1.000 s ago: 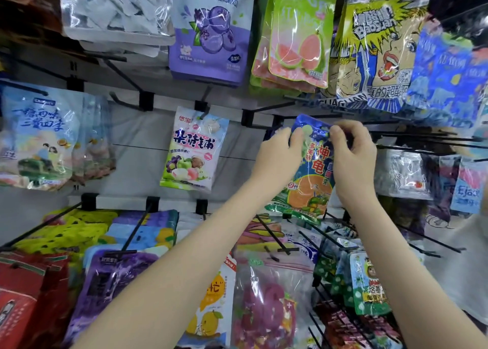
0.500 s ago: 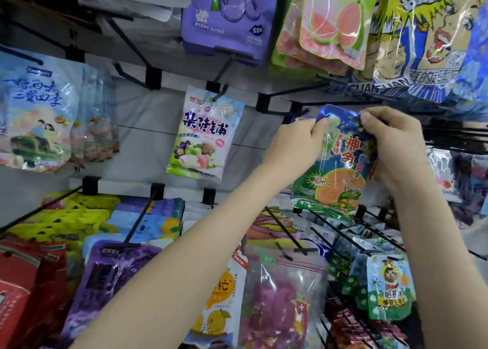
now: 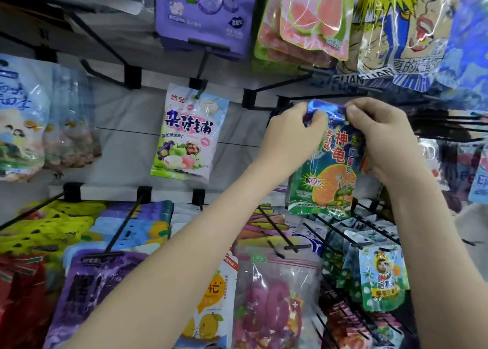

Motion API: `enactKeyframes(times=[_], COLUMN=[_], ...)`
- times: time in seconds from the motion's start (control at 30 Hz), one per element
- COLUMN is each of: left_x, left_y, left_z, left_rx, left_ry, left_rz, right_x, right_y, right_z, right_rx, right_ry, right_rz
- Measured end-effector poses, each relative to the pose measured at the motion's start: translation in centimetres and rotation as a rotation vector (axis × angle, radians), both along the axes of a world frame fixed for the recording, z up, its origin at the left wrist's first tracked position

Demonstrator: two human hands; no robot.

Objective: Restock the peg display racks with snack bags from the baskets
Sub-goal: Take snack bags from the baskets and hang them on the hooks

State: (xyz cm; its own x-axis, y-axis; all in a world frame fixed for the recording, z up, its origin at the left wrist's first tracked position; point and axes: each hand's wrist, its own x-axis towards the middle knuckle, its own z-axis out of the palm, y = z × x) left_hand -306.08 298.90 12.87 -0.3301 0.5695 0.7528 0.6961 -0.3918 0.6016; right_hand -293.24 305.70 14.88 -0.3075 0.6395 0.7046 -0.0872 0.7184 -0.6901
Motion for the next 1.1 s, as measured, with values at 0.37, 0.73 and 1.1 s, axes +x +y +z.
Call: enactKeyframes(times=[0.37, 0.73, 1.1], left_x=[1.1, -1.4, -1.5], left_y=[0.7, 3.6, 5.2], left_z=[-0.4, -1.7, -4.4], left_rx=[0.011, -0.264, -0.423], left_ry=[-0.071, 0.0, -0.164], left_rz=[0.051, 0.353, 0.209], right_x=[0.5, -5.8, -7.9], right_y=[1.8, 7.1, 7.6], right_z=[-0.2, -1.3, -6.0], right_rx=[0.074, 0.144, -0.173], right_ry=[-0.063, -0.064, -0.035], right_rz=[0.004, -0.177, -0.043])
